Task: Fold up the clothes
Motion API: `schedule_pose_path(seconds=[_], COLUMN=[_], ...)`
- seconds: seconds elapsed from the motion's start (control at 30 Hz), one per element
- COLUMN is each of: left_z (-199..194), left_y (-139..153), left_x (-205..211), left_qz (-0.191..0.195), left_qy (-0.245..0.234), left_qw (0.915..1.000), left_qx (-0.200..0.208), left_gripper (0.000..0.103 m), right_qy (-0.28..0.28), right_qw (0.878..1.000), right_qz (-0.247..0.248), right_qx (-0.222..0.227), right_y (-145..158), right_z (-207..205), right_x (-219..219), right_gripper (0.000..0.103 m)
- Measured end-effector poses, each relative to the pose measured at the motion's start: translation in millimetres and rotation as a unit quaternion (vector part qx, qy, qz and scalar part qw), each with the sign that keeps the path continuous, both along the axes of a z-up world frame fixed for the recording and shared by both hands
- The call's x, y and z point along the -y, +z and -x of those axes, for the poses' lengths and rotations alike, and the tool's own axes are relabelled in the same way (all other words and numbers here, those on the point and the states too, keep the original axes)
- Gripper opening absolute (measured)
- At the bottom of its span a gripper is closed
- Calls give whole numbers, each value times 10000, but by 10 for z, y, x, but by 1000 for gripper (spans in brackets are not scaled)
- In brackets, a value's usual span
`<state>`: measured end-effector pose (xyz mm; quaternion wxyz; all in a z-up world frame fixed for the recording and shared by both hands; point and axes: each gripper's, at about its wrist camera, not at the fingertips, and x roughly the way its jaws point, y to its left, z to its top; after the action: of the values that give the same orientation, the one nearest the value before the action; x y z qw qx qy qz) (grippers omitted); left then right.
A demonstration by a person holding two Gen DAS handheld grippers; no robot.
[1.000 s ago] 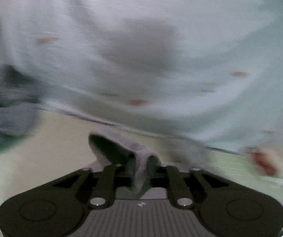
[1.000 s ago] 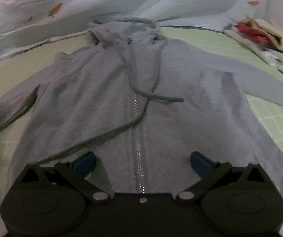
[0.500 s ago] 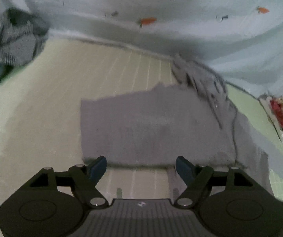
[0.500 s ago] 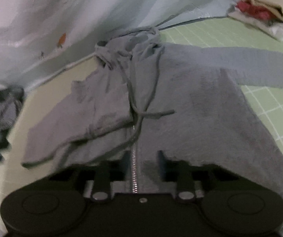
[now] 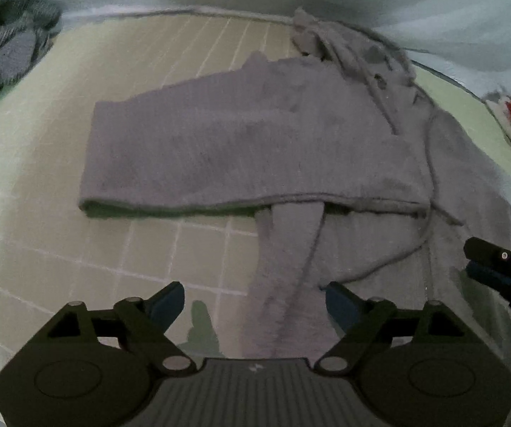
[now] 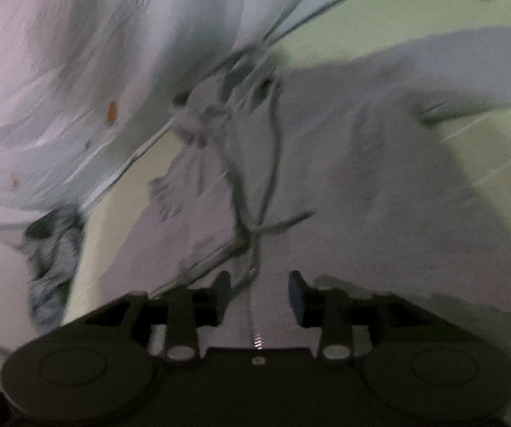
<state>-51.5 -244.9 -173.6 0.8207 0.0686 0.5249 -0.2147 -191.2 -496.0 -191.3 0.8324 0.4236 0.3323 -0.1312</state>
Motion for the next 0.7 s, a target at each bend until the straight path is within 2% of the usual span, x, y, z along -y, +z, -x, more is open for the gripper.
schedule_pose_path(seconds=[0.03,0.13,0.2,0.37,0.4,0.53,0.7], left_z=[-11,-38,-59,-143,-157,-209,-249], left_y=[-21,-68,-104,-182,-192,-243,-250], left_x=[32,115,138,196,229,411,463], left_qz=[3,-28,-52,-64,-131,-593,-674], left_qy=[66,133,169,206,169,-104,-241], left_qw=[10000,9998,9996,9990,9990,9976,9968], left_qx=[-43,-117,-218,-381,-384,-347,-354], left_gripper=[87,87,87,99,101,103,103], right_qy=[134,534,742,1222,1304,1508,1764], right_qw=[9999,9980,9965,9917,9907,9883,9839], right_qz=[-79,-316,-356,-402,-379,-231,259], right_qx=[-35,-142,-146,-33,-22,-73,-95], right_y=[-15,-60,-72,-87,-96,-152,-156], right_z=[-63,-250,-384,-682,-742,-935,-1002], right_x=[38,154,206,263,265,289,171], right_gripper=[45,66,65,41,39,37,38])
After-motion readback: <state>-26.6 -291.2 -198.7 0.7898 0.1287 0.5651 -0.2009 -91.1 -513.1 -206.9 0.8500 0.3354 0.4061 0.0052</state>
